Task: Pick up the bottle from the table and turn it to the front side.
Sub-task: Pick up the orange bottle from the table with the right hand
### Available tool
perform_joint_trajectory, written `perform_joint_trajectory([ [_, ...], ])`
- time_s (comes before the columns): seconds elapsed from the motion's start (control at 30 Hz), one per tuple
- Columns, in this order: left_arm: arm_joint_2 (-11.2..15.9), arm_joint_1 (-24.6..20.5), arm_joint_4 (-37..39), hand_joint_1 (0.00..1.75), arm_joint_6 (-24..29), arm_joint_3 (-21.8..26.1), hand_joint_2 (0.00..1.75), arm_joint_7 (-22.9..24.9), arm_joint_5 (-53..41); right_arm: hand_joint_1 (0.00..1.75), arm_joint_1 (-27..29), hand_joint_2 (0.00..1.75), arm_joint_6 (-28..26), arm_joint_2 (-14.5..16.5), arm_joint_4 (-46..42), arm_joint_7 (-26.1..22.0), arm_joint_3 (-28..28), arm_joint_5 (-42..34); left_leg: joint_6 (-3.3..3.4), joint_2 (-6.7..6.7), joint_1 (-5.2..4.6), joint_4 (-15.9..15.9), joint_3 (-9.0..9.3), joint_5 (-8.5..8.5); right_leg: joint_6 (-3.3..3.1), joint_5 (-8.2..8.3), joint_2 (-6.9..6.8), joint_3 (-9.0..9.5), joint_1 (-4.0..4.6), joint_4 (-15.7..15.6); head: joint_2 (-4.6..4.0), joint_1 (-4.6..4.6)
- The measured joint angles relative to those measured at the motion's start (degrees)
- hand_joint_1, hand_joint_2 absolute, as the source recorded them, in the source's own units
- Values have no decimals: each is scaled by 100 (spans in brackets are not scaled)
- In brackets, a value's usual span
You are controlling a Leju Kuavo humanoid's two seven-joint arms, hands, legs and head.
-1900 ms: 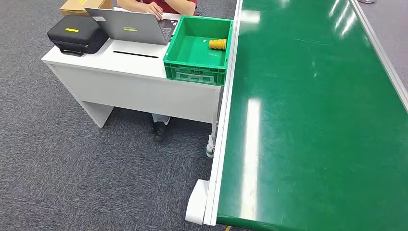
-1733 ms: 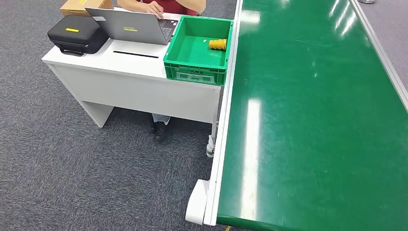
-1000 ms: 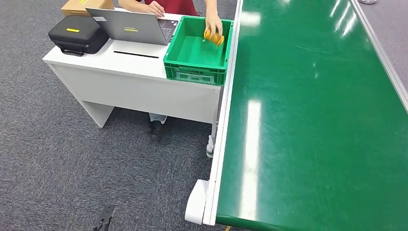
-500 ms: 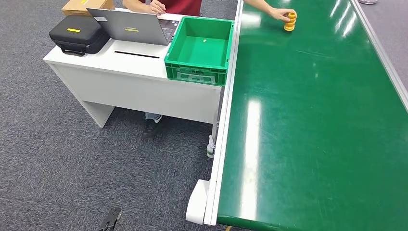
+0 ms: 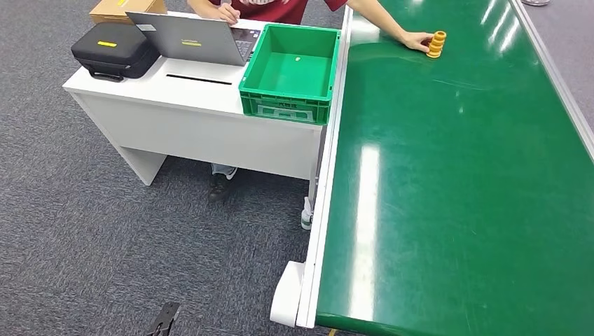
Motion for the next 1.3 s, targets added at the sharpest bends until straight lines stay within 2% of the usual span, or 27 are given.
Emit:
perform_joint_trajectory([
  [0.4,-53,80,0,0,291,-58,175,379,-127,0,28,175,-742,82,0,640,33,67,1,0,-1,0,0,0,0,0,1,1,-2,0,0,1],
  [0.73,-246,252,0,0,431,-131,175,478,-190,0,31,175,-2134,171,0,827,-9,-42,1,0,0,0,0,-1,0,0,0,0,-1,0,0,0],
  [1.07,-349,271,0,0,480,-223,175,457,-275,0,41,175,-2584,297,0,1110,-21,18,1,0,-1,0,0,0,0,0,1,0,-2,0,0,1],
  [1.3,-378,279,0,0,493,-252,175,436,-279,0,53,175,-2818,335,0,1101,-21,61,1,0,0,0,0,-1,0,0,0,0,-1,0,0,0],
])
